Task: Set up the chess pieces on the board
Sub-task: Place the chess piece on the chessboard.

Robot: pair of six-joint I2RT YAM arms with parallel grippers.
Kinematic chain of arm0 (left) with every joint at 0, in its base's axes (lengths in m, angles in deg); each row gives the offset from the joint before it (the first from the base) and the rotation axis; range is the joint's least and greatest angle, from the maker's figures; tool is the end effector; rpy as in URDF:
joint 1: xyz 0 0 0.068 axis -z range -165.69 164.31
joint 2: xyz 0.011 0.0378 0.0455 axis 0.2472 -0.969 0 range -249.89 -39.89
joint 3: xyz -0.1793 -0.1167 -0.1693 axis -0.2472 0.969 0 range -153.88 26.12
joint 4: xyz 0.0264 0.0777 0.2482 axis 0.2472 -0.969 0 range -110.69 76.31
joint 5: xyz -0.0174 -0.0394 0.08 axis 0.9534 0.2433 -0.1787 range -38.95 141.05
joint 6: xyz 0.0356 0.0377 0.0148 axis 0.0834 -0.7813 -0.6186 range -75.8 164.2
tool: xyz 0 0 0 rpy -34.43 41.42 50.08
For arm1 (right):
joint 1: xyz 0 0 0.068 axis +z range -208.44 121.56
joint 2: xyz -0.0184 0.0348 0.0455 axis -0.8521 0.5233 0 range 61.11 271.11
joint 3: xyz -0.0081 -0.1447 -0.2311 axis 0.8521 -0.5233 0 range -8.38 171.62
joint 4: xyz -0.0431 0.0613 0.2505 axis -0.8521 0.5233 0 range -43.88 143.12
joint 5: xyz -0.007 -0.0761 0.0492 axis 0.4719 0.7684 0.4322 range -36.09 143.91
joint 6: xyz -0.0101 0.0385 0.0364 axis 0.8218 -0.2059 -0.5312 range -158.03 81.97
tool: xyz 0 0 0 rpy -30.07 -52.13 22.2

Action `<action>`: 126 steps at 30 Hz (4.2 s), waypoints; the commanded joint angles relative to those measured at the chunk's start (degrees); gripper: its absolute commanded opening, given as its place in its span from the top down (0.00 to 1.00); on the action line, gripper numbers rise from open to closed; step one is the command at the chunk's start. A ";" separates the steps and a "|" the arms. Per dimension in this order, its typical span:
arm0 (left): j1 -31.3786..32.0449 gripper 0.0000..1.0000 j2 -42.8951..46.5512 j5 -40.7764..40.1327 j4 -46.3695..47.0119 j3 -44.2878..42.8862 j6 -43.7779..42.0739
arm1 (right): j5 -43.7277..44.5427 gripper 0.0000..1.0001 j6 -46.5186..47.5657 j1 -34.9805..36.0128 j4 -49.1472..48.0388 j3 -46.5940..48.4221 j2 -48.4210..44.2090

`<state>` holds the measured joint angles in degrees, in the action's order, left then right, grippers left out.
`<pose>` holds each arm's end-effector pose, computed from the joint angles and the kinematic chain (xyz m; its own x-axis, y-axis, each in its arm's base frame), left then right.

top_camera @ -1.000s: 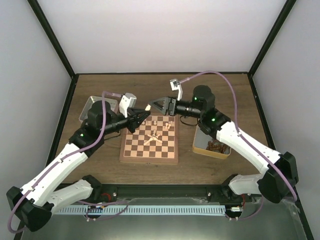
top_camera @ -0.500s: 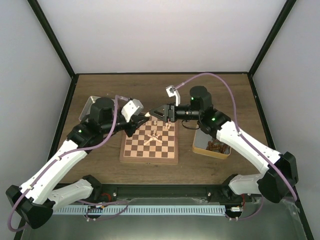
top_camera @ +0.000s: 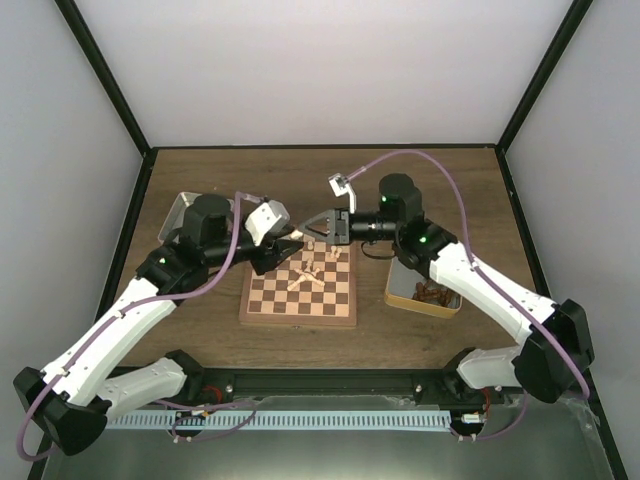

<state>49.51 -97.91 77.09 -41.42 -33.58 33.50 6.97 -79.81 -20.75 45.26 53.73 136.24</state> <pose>0.1696 -0.1387 0.3581 -0.1965 0.3429 -0.9186 0.8922 0.4510 -0.0225 0.2219 0.2044 0.3511 -0.7790 -0.0270 -0.6265 -0.6217 0.1632 0.7660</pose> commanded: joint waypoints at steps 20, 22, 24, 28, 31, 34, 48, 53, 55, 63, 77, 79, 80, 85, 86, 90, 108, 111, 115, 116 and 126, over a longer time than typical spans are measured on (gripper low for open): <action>0.04 0.49 10.66 9.44 42.18 16.41 25.65 | -2.44 0.89 -33.42 -0.16 -36.25 -10.01 -4.44; 0.05 0.50 10.56 8.61 44.79 17.45 27.56 | -2.63 0.89 -33.90 -0.16 -36.90 -10.28 -4.40; 0.07 0.51 10.22 8.32 47.03 18.03 29.16 | -2.61 0.89 -33.96 -0.16 -37.09 -10.42 -4.26; 0.07 0.57 9.72 8.45 50.20 18.92 30.65 | -2.77 0.89 -34.07 -0.16 -37.17 -10.49 -4.03; 0.04 0.67 9.56 7.97 50.19 19.00 30.23 | -2.76 0.89 -34.26 -0.07 -37.24 -10.65 -3.98; 0.04 0.77 9.34 7.67 50.15 18.93 29.96 | -2.88 0.89 -34.66 -0.09 -37.54 -10.93 -3.78; 0.04 0.96 7.92 0.42 37.05 16.26 26.61 | 11.18 0.42 -16.57 -1.20 -12.68 -6.15 -5.92; 0.04 0.96 3.43 -7.24 21.57 11.35 23.20 | 37.91 0.33 -7.49 -1.74 5.65 -4.40 -10.03; 0.04 0.96 0.02 -10.29 16.66 8.97 22.91 | 46.64 0.32 -6.25 -1.75 10.19 -5.09 -11.42; 0.35 0.96 -16.77 -16.64 7.68 -2.29 23.17 | 60.30 0.32 -5.92 -1.75 16.13 -11.30 -17.75; 2.92 0.96 -48.44 -22.08 -9.16 -27.41 20.70 | 63.93 0.32 -5.40 -1.75 18.76 -14.68 -21.60; 3.66 0.96 -51.19 -22.87 -10.72 -29.49 20.63 | 63.97 0.32 -5.28 -1.79 18.95 -14.87 -21.77; 4.03 0.96 -52.45 -23.39 -11.23 -30.25 20.63 | 63.99 0.32 -5.25 -1.75 18.93 -15.01 -21.78; 4.59 0.96 -56.49 -24.76 -12.05 -32.61 20.98 | 63.63 0.31 -5.24 -1.76 18.99 -15.32 -21.87; 4.61 0.96 -57.08 -24.81 -12.05 -33.11 21.00 | 63.47 0.31 -5.32 -1.81 18.93 -15.47 -21.87; 4.57 0.96 -59.32 -25.27 -12.53 -35.20 20.99 | 62.61 0.31 -5.57 -1.79 18.67 -15.85 -21.58; 4.95 0.91 -64.79 -27.21 -17.22 -40.38 19.78 | 60.77 0.31 -6.12 -1.80 18.18 -16.48 -20.29; 4.94 0.91 -65.35 -27.39 -17.28 -41.36 19.68 | 60.75 0.31 -6.12 -1.80 18.21 -16.41 -20.32; 4.96 0.88 -66.04 -27.63 -17.70 -42.43 19.63 | 60.65 0.31 -6.10 -1.76 18.27 -16.49 -20.38; 4.94 0.87 -66.20 -27.56 -17.80 -42.57 19.58 | 60.57 0.31 -6.05 -1.78 18.29 -16.49 -20.38; 4.93 0.74 -65.41 -26.06 -17.38 -43.37 19.31 | 60.17 0.31 -6.30 -1.79 18.37 -16.54 -20.55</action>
<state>54.13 -163.18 50.12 -58.84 -74.76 53.10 66.94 -85.52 -22.26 63.75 37.29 115.91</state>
